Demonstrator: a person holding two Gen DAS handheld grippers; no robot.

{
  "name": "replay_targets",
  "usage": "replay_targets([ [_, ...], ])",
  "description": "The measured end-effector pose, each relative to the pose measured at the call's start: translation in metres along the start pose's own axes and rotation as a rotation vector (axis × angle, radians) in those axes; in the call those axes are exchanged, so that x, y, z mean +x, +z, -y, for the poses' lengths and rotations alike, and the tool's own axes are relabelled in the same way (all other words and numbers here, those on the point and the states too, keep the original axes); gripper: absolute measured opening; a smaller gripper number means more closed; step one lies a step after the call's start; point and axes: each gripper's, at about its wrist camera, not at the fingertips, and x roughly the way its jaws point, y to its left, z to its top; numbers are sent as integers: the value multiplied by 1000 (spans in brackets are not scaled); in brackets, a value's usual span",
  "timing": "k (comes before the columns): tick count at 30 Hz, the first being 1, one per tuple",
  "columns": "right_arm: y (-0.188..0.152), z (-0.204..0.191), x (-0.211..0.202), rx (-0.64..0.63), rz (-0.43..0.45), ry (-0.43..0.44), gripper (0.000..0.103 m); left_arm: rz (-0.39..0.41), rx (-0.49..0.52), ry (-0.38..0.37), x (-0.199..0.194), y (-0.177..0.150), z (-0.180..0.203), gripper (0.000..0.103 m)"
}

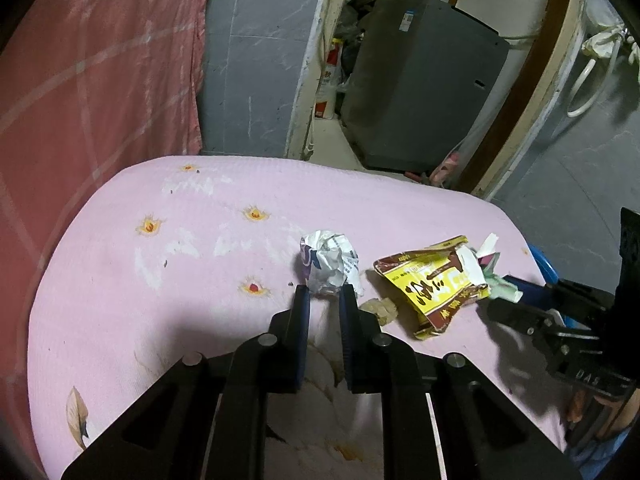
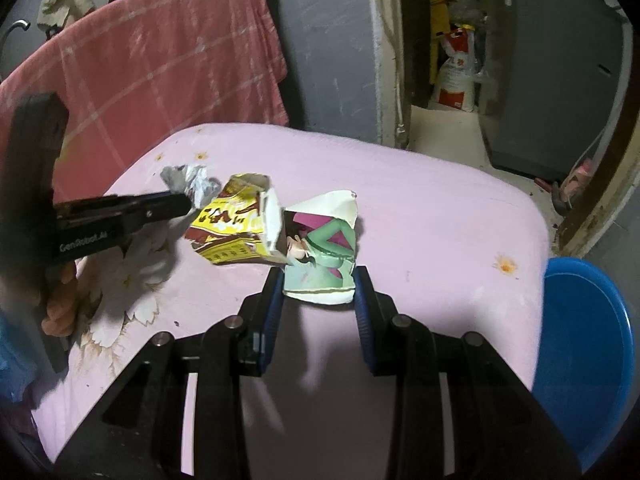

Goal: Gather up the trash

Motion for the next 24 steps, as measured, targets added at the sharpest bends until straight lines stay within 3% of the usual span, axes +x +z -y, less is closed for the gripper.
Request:
replay_targets([
  [5, 1, 6, -5, 28, 30, -3, 34, -1, -7, -3, -2, -4, 0, 3],
  [24, 2, 1, -8, 18, 65, 0, 34, 62, 28, 15, -20, -17, 13, 0],
])
